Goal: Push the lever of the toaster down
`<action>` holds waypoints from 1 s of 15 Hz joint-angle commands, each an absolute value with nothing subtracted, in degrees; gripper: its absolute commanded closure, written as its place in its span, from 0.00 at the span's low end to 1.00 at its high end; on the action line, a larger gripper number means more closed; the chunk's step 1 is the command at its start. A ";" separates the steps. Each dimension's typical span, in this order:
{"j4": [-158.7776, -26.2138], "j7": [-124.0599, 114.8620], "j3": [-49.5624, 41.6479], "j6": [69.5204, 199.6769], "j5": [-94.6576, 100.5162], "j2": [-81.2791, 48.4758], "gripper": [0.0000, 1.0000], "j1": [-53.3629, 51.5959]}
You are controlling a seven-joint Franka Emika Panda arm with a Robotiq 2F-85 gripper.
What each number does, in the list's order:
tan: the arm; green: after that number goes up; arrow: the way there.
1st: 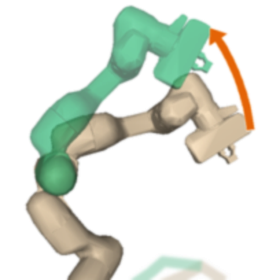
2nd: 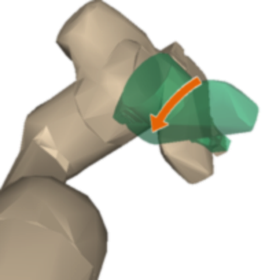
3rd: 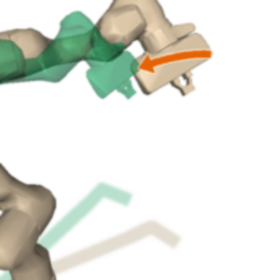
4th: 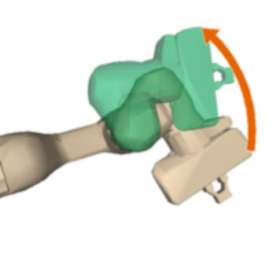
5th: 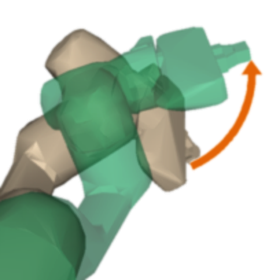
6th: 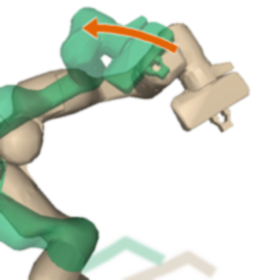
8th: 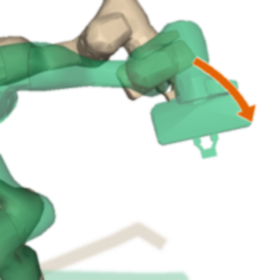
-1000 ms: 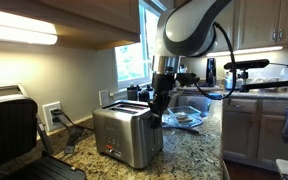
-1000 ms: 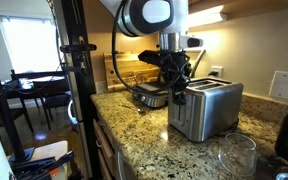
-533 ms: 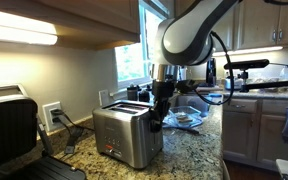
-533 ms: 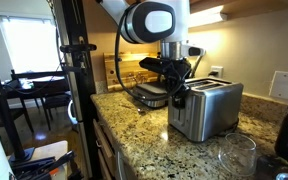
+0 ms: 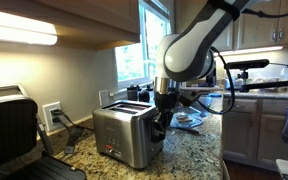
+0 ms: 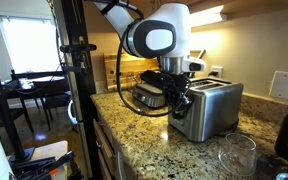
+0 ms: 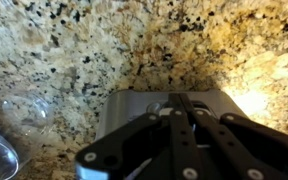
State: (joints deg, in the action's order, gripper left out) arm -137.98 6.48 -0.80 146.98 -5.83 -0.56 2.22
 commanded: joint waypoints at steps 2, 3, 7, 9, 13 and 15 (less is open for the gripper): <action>-139.64 9.39 -1.54 151.65 -7.48 -4.16 0.97 2.57; -139.51 9.52 -1.54 152.00 -7.64 -4.48 0.97 2.57; -139.03 7.54 -1.35 149.01 -6.35 -2.19 0.97 2.24; -139.01 6.83 -1.07 145.69 -5.58 1.25 0.97 1.91; -139.32 3.60 -0.72 140.35 -2.55 7.21 0.97 1.68; -139.46 2.79 -0.42 136.32 -2.07 10.86 0.97 1.59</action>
